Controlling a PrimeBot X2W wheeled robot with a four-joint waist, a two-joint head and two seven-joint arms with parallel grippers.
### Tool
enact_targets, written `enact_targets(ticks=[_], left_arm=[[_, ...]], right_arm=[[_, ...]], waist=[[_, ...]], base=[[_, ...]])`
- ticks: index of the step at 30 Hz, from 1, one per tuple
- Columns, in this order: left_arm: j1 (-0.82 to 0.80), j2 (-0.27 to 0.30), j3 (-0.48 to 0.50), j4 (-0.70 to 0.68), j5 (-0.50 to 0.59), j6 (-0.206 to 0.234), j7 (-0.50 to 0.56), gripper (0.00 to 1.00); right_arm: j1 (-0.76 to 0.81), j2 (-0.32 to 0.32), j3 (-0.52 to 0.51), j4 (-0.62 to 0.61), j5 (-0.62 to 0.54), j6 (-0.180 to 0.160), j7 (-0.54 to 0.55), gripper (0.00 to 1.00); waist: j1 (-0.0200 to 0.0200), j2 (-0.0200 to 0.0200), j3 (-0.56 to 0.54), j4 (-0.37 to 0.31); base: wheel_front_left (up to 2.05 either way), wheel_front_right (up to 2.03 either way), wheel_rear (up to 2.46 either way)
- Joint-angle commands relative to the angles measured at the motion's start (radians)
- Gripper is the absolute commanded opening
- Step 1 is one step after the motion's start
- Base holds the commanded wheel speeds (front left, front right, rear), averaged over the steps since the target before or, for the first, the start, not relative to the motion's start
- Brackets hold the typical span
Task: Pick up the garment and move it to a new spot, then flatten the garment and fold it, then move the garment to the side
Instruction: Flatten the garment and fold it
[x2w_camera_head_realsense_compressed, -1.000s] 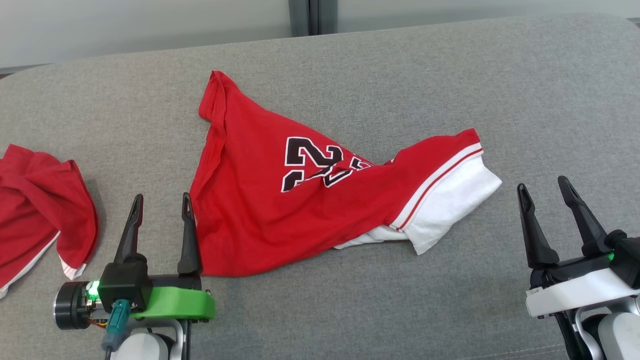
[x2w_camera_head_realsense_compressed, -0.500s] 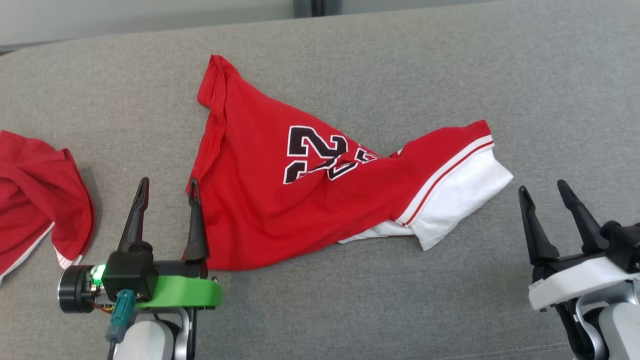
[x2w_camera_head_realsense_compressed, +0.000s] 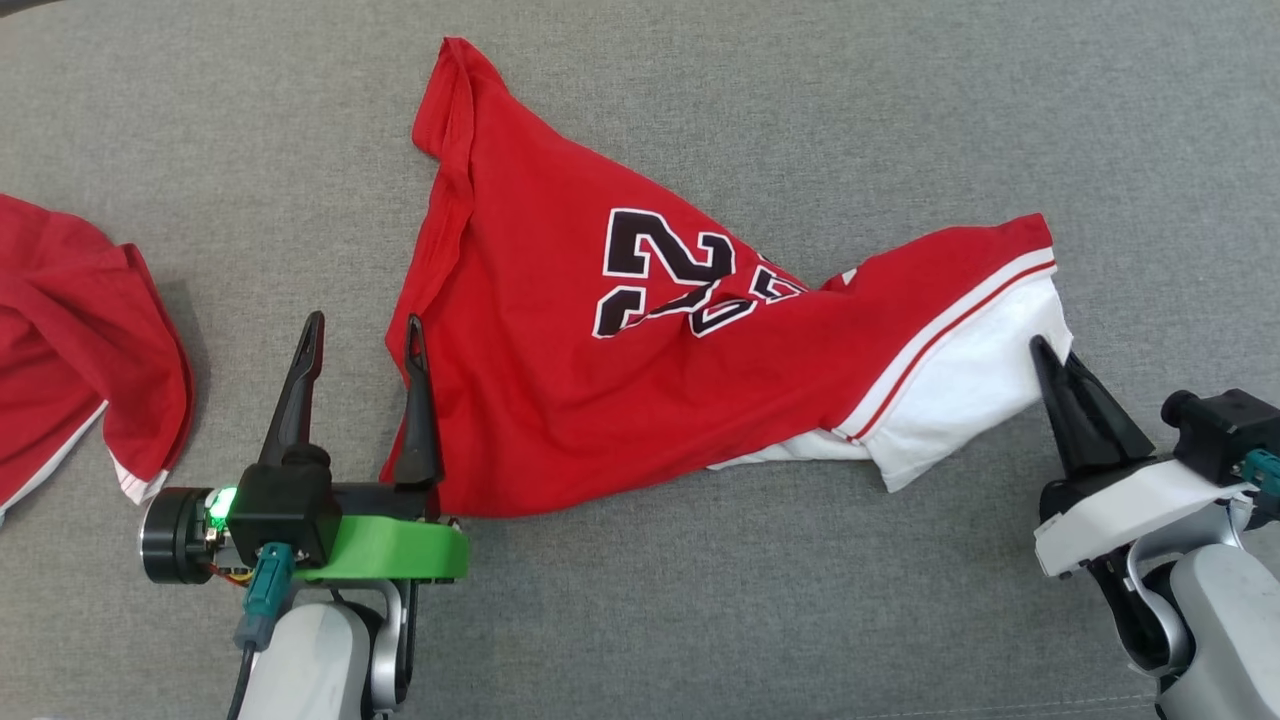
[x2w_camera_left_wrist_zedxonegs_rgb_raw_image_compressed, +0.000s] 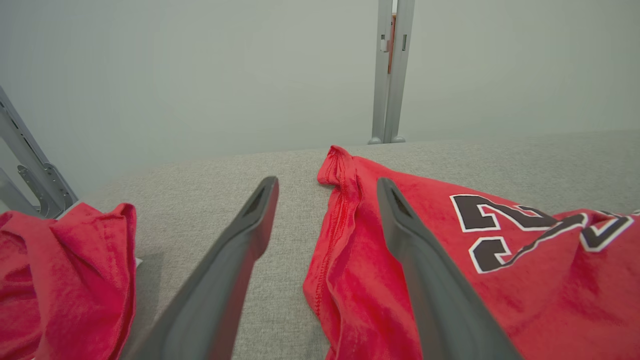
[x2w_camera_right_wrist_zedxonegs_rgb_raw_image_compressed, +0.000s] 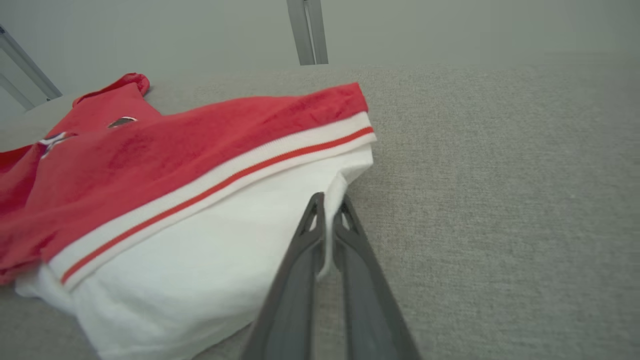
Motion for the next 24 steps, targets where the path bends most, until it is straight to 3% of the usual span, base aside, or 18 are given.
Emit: enact_targets(ticks=[1, 7, 14, 24], left_arm=[[-0.014, 0.000, 0.000, 0.001, 0.008, 0.001, -0.008, 1.00], [0.001, 0.002, 0.009, -0.006, 0.005, 0.006, -0.007, 1.00], [-0.005, 0.002, 0.008, -0.020, 0.011, 0.002, -0.007, 1.00], [-0.042, -0.016, -0.008, -0.010, 0.012, -0.012, -0.006, 1.00]], right_arm=[[0.015, -0.006, -0.010, -0.013, 0.005, -0.001, -0.014, 0.00], [0.109, 0.011, -0.084, -0.123, -0.020, -0.001, -0.028, 0.00], [0.199, 0.061, -0.182, -0.257, -0.072, -0.001, 0.045, 0.00], [0.079, 0.084, -0.071, -0.222, -0.079, -0.001, 0.118, 0.00]], waist=[[0.0000, 0.0000, -0.002, -0.001], [0.0000, 0.0000, -0.007, -0.025], [0.0000, 0.0000, 0.004, -0.044], [0.0000, 0.0000, 0.027, 0.004]], base=[[0.00, 0.00, 0.00], [0.00, 0.00, 0.00], [0.00, 0.00, 0.00], [0.00, 0.00, 0.00]])
